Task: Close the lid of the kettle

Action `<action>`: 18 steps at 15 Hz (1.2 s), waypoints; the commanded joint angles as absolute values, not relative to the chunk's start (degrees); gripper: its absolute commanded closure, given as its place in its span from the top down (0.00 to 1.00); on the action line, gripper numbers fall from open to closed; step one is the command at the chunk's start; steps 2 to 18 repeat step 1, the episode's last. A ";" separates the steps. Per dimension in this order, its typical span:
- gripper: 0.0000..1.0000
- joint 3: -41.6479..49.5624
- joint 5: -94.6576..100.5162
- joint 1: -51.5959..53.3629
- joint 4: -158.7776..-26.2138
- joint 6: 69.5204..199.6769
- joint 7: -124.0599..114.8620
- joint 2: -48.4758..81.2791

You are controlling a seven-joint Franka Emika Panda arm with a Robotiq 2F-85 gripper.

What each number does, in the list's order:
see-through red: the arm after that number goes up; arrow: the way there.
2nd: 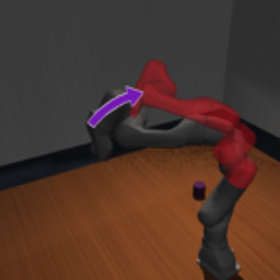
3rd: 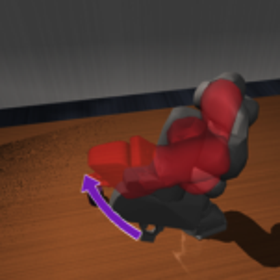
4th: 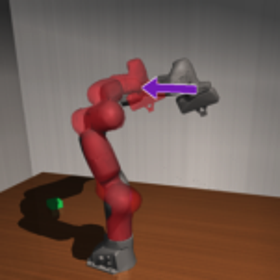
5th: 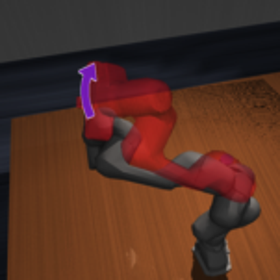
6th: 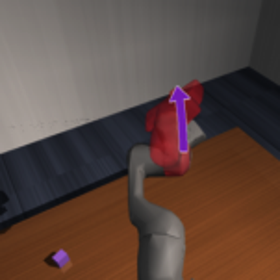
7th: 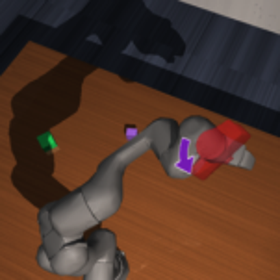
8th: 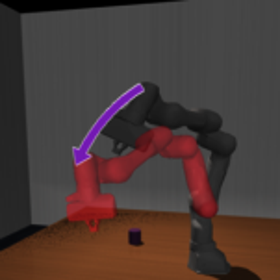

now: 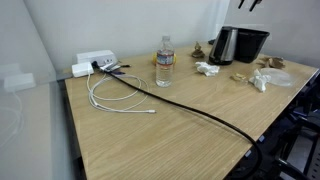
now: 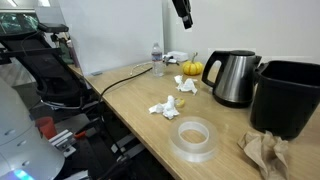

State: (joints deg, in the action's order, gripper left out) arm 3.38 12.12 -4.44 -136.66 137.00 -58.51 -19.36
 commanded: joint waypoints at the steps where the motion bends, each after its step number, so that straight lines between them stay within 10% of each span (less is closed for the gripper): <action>1: 0.41 1.40 11.04 -6.57 -136.62 137.03 -57.68 -19.32; 18: 0.41 1.40 11.04 -6.57 -136.62 137.03 -57.68 -19.32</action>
